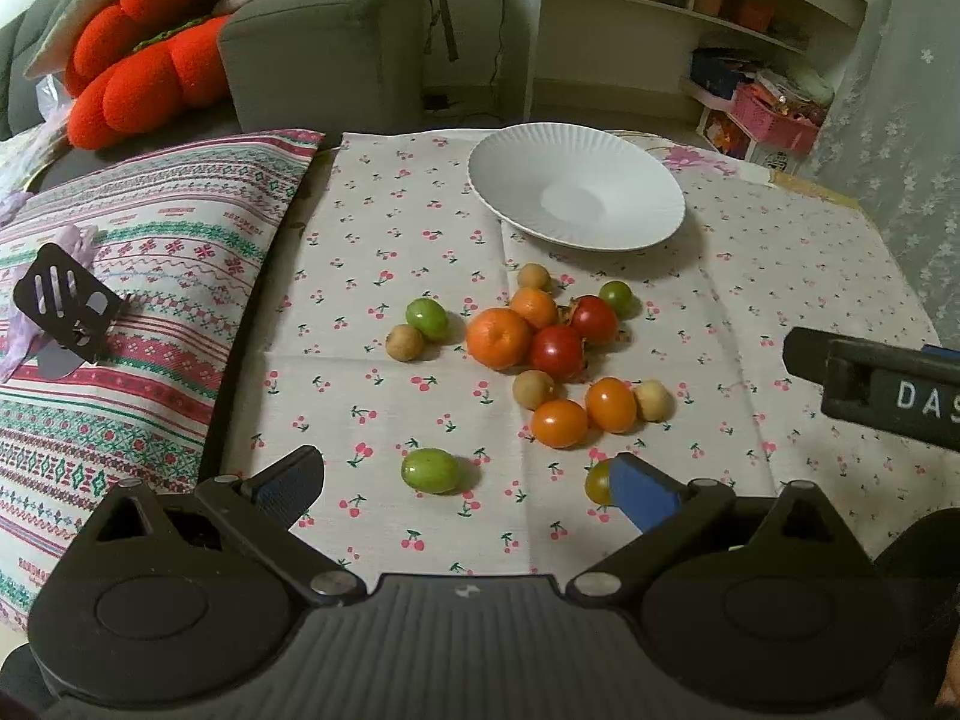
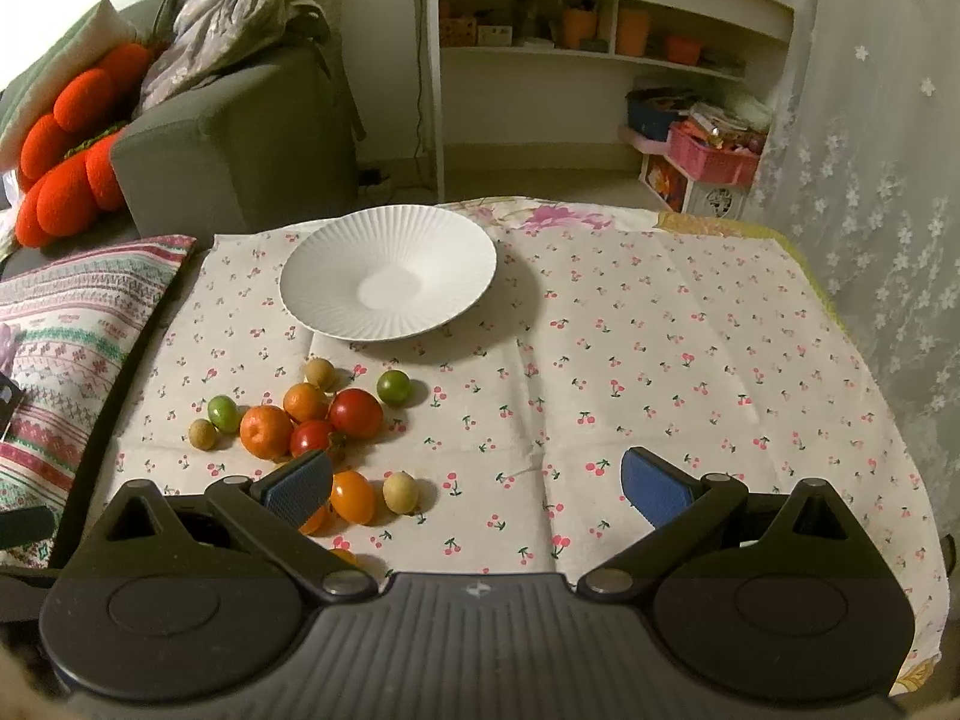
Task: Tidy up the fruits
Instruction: 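Move both grippers toward the pile of fruit beside the white plate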
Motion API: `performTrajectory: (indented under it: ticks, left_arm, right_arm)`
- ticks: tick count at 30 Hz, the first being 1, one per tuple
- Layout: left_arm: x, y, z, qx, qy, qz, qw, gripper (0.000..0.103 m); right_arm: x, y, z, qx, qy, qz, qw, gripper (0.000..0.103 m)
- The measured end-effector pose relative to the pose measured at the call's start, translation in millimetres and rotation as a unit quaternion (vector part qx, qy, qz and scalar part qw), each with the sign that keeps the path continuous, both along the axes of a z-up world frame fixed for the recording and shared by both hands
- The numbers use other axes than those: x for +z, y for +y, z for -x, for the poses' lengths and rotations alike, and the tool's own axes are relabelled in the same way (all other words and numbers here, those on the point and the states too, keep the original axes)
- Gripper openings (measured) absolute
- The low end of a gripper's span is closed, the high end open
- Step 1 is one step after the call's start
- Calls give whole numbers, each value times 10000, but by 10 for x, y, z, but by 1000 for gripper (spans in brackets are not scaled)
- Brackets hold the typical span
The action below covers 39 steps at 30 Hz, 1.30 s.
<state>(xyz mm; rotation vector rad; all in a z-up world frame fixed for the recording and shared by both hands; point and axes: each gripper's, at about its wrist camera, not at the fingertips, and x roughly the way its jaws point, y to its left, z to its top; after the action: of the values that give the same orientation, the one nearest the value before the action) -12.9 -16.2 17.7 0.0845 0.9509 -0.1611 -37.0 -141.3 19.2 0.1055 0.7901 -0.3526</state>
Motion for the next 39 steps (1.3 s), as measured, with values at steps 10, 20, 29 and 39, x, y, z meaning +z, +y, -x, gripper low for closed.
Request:
performTrajectory:
  ticks: [10, 20, 29, 39]
  left_arm:
    - [-12, 10, -3, -91, 52, 73, 9999, 101]
    - [-17, 26, -6, -169, 80, 218, 9996, 101]
    - [-43, 21, -29, -242, 82, 261, 9993, 101]
    - [-182, 356, -113, -101, -9, 429, 9990, 101]
  right_arm:
    - [36, -20, 16, -20, -187, 103, 9998, 103]
    - [78, 6, 37, 126, -366, 70, 9992, 103]
    - [95, 31, 19, 368, -572, 37, 9977, 103]
    - [145, -175, 40, 607, -1203, -59, 9909, 103]
